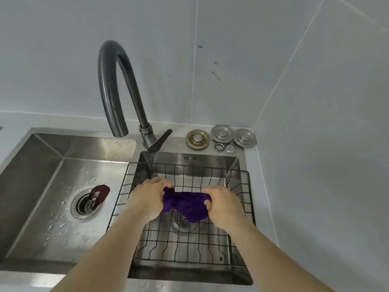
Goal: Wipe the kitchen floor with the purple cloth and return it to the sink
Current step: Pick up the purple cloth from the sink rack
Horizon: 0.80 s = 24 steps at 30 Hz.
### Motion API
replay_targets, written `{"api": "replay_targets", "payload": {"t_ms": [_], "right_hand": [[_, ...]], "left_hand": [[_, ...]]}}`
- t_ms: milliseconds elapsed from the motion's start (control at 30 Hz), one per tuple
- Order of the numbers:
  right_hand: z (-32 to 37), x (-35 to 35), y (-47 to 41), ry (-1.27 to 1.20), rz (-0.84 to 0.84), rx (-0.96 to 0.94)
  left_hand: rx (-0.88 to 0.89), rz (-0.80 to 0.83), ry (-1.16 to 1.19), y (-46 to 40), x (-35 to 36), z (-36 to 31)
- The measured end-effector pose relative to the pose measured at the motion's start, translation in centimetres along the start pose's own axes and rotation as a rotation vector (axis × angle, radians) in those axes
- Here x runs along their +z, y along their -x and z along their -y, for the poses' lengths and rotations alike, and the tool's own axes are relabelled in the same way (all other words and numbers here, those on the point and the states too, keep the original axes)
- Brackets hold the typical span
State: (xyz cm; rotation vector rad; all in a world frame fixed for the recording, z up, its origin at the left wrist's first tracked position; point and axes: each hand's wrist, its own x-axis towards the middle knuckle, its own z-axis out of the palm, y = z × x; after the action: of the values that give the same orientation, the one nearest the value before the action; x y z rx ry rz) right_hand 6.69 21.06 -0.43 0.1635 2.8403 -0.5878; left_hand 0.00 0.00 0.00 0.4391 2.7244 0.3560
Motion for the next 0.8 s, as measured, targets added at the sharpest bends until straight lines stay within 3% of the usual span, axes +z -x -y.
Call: {"api": "replay_targets", "payload": {"t_ms": [200,500,800], "right_hand": [[-0.4,2.6,-1.6,0.056,0.072,0.003],[-0.3,1.9,-1.8,0.043,-0.12,0.071],[2.8,-5.1,0.8,0.015,-0.342,-0.014]], "left_hand": [[-0.07,0.078,-0.052,-1.0,2.5,1.2],[-0.128,-0.089,0.028,-0.8,2.5,1.6],[-0.061,-0.258,0.113,2.5,-5.1,0.9]]}}
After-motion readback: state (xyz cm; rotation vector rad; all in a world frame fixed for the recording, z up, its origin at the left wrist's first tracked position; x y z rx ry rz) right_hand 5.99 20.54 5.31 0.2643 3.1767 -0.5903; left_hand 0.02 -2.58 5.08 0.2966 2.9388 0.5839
